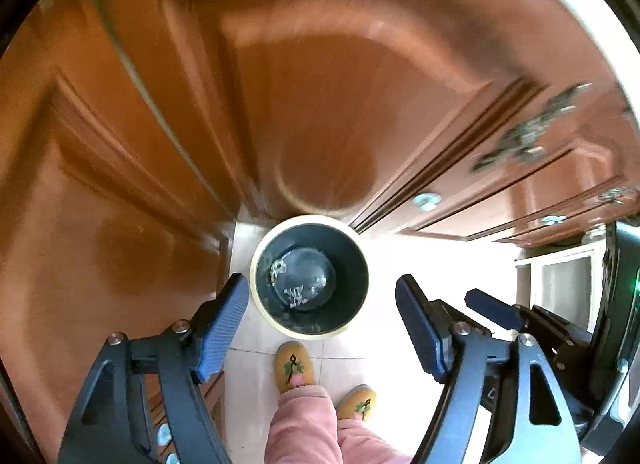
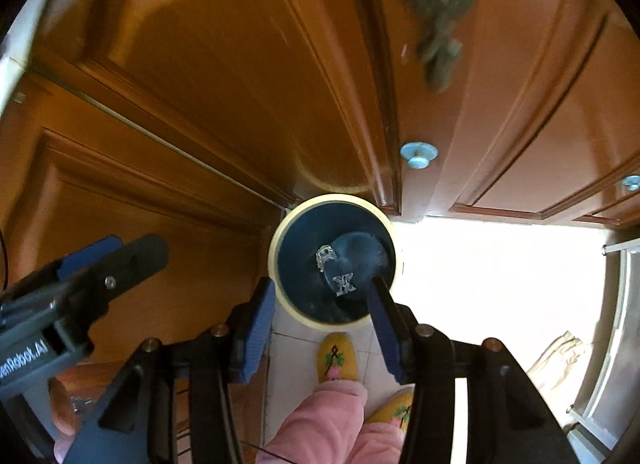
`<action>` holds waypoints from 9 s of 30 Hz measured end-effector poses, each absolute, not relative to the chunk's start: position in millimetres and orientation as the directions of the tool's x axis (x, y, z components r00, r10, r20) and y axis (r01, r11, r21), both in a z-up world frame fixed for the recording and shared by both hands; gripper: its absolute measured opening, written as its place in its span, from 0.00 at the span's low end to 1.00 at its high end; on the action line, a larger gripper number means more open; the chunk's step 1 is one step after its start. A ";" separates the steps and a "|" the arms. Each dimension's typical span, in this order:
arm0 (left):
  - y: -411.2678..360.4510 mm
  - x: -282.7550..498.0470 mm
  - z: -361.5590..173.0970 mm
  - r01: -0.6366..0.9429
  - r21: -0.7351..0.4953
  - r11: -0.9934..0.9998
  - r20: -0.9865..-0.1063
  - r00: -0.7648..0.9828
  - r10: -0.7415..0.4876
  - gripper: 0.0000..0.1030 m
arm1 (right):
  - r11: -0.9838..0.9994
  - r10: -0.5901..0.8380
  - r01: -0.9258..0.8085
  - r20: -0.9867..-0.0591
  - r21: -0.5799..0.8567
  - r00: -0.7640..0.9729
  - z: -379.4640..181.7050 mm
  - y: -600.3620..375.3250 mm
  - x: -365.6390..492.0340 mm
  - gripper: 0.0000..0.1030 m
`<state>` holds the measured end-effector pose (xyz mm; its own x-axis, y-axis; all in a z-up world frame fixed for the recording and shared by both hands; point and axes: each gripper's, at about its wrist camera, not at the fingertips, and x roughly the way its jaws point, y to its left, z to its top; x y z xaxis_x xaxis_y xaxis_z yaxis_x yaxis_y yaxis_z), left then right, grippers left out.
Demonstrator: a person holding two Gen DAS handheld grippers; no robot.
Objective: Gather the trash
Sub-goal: 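Raise both tools back up toward the counter trash, then grasp the yellow toothpaste box with the left tool while the right grasps the cake cup, then carry the toothpaste box and cake cup down over the bin with both tools, then open both tools to drop the box and cup into the bin, then raise both tools back up to the counter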
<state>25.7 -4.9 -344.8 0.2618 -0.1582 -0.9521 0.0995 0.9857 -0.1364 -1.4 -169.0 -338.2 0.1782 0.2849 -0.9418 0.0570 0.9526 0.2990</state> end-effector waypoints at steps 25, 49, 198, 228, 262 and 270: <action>-48.1 6.4 3.2 0.403 -0.085 0.911 -0.773 0.550 -0.316 0.72 | 0.954 0.274 -0.031 -0.830 0.297 0.486 -29.0 -205.5 -14.9 0.47; -106.5 155.7 58.9 0.591 0.127 0.797 -0.738 0.593 -0.322 0.72 | 0.957 0.088 0.154 -0.749 0.247 0.656 21.2 -235.2 81.1 0.50; -27.9 25.2 -393.0 0.261 -0.058 0.964 -0.987 0.129 -0.095 0.50 | 0.966 0.257 -0.036 -0.955 0.255 0.151 -388.0 -154.5 20.6 0.29; -26.1 20.4 -297.0 0.229 -0.092 0.969 -0.989 0.094 -0.116 0.88 | 0.959 0.272 0.027 -0.945 0.282 0.182 -273.5 -192.5 -0.4 0.48; -1.5 63.2 -36.9 0.266 -0.091 0.960 -0.820 0.527 -0.224 0.88 | 0.950 0.311 -0.161 -0.799 0.266 0.515 -28.5 -182.1 60.0 0.49; -44.9 179.7 -49.5 0.222 -0.082 0.972 -0.841 0.508 -0.187 0.88 | 0.941 0.338 -0.190 -0.800 0.280 0.495 -42.2 -224.7 167.5 0.62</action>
